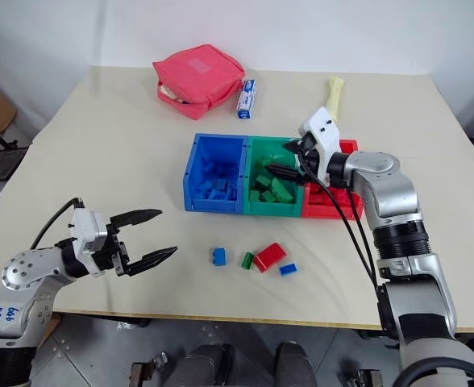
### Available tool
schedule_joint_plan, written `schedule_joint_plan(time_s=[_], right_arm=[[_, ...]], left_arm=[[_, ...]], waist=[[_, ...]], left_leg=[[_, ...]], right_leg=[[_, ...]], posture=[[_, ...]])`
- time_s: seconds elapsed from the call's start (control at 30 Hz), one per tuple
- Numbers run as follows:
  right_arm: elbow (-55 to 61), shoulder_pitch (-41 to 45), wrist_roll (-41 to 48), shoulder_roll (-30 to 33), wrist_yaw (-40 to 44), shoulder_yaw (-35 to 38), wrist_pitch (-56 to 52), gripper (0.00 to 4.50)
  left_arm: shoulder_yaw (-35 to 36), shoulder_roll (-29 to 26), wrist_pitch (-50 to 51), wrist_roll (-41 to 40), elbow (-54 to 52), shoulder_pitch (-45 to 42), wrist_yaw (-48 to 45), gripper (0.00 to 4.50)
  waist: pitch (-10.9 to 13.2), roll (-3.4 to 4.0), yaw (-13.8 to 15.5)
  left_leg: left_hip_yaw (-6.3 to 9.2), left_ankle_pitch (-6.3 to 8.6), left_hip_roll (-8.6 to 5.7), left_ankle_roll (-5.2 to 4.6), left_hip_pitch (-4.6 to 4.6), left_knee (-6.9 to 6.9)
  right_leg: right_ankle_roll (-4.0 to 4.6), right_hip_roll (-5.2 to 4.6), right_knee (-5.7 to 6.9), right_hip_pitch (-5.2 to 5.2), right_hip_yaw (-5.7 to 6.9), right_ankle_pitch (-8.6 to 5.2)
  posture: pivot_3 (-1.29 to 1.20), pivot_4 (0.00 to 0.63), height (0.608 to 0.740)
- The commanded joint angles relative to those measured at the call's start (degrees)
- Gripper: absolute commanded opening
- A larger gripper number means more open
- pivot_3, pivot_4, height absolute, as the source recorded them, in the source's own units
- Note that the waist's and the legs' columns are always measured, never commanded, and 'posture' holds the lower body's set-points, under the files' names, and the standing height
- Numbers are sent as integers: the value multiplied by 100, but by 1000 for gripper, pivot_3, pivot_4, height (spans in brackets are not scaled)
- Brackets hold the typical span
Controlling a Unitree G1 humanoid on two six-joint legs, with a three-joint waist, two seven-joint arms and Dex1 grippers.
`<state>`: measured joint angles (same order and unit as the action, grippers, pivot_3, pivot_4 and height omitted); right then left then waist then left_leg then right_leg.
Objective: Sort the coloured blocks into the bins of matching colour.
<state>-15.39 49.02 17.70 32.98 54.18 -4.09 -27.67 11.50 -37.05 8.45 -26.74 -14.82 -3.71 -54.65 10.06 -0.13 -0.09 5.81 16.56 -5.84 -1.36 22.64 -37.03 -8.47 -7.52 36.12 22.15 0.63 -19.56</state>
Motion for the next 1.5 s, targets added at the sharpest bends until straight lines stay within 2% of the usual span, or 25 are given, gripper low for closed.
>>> schedule_joint_plan(time_s=[0.03,0.2,0.33,0.43,0.53,0.6,0.73,0.87,1.07,1.17,1.5], right_arm=[[640,-458,187,387,447,291,244,4476],[1523,-1687,682,758,1126,959,1027,4476],[2021,-3122,489,1434,1707,1329,1761,4476],[2008,-4207,372,2049,2205,1622,2157,4476],[1756,-4666,313,2291,2341,1761,2445,4476],[1730,-4773,332,2434,2372,1707,2196,4476],[1856,-4462,291,2134,2174,1274,2188,4476],[2264,-3953,40,1647,1944,380,1858,4476],[2046,-3321,-471,1380,1923,-555,1593,4476],[1881,-3061,-559,1272,1966,-764,1535,3895],[1761,-3048,-344,1381,2154,-507,1792,664]], left_arm=[[-134,-23,-168,63,-29,-43,-118,4500],[-481,-63,-194,187,253,-331,-345,4500],[-880,-35,-548,434,717,-651,-726,4500],[-1179,-6,-874,650,1129,-890,-1004,4500],[-1286,28,-1092,740,1406,-1009,-1134,4500],[-1272,40,-1176,764,1589,-1057,-1150,4500],[-1235,30,-1264,620,1767,-1105,-1369,4500],[-1216,-20,-1294,582,1565,-989,-1480,4500],[-1164,-40,-1265,624,1394,-794,-1385,4500],[-1148,-51,-1273,653,1289,-716,-1315,4500],[-891,34,-1211,552,1071,-489,-887,4500]], waist=[[0,0,9],[0,0,16],[0,0,26],[0,0,74],[0,0,12],[1,2,-25],[1,2,-24],[1,2,4],[1,2,25],[1,2,16],[1,2,17]], left_leg=[[1,0,0,0,0,-3],[-4,-2,-1,-3,3,-8],[-6,-2,1,-3,0,-10],[-9,-1,0,-4,-9,-6],[-21,-1,-1,-8,-20,-8],[-25,-1,7,-7,-40,-8],[-27,1,21,-1,-50,-8],[-17,3,21,1,-44,-8],[-7,3,14,1,-38,-9],[-6,3,14,1,-38,-9],[-4,4,15,1,-38,-7]], right_leg=[[0,0,2,0,-1,0],[-1,1,-5,-5,4,0],[-1,2,-5,-8,9,0],[-1,2,-14,-18,22,0],[-3,2,-15,-28,20,1],[-3,3,-18,-49,20,1],[-1,10,-16,-54,18,1],[-1,8,-19,-52,10,1],[-1,4,-22,-51,6,1],[-1,4,-23,-51,4,1],[-1,5,-23,-51,5,1]], posture=[[0,150,740],[0,150,740],[0,150,740],[0,150,740],[0,150,740],[0,150,740],[0,150,740],[0,150,740],[0,150,740],[0,150,740],[0,150,740]])
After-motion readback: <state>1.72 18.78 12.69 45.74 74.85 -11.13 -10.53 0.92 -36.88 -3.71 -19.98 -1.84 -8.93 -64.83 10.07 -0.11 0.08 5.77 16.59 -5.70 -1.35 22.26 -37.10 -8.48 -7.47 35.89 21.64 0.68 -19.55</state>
